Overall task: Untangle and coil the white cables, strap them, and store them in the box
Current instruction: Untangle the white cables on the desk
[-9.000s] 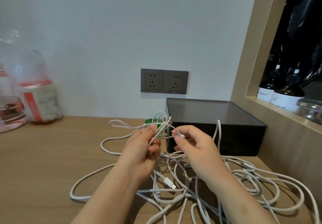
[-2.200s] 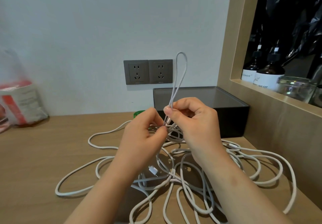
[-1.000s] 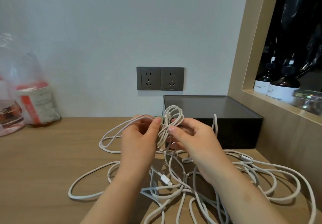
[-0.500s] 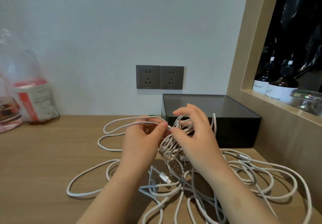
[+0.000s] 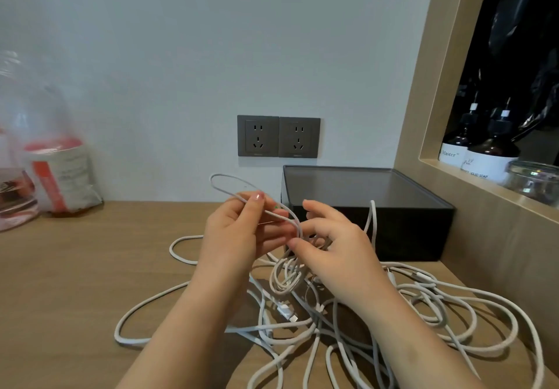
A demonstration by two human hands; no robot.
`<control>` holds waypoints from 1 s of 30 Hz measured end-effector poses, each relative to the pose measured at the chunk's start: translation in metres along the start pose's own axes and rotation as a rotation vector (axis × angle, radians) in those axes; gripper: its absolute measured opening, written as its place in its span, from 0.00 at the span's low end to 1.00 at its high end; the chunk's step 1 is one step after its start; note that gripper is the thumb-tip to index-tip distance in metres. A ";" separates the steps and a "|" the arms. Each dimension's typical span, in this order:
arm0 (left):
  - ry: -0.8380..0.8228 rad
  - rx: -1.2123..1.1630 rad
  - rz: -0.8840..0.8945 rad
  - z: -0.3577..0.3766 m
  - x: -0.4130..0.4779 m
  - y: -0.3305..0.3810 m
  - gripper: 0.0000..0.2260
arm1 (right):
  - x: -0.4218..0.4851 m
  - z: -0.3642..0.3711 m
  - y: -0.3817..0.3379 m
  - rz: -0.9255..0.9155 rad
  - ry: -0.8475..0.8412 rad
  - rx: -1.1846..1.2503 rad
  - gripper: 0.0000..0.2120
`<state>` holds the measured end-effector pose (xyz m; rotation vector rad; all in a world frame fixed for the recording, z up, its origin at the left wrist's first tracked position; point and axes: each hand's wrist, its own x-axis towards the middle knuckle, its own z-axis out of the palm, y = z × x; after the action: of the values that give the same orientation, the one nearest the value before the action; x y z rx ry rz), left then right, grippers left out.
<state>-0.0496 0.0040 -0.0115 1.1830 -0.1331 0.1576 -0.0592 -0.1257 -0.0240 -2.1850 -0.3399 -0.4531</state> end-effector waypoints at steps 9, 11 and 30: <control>0.021 -0.456 -0.090 -0.012 0.009 0.016 0.12 | 0.000 0.003 0.005 0.086 -0.096 -0.158 0.03; -0.005 -0.564 -0.112 -0.016 0.011 0.019 0.14 | 0.000 0.003 0.003 0.085 -0.105 -0.184 0.05; -0.022 -0.966 -0.032 -0.034 0.027 0.032 0.12 | 0.000 0.003 0.001 0.083 -0.229 -0.406 0.04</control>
<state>-0.0290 0.0490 0.0098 0.2236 -0.1809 0.0359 -0.0583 -0.1238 -0.0266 -2.6454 -0.2983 -0.2394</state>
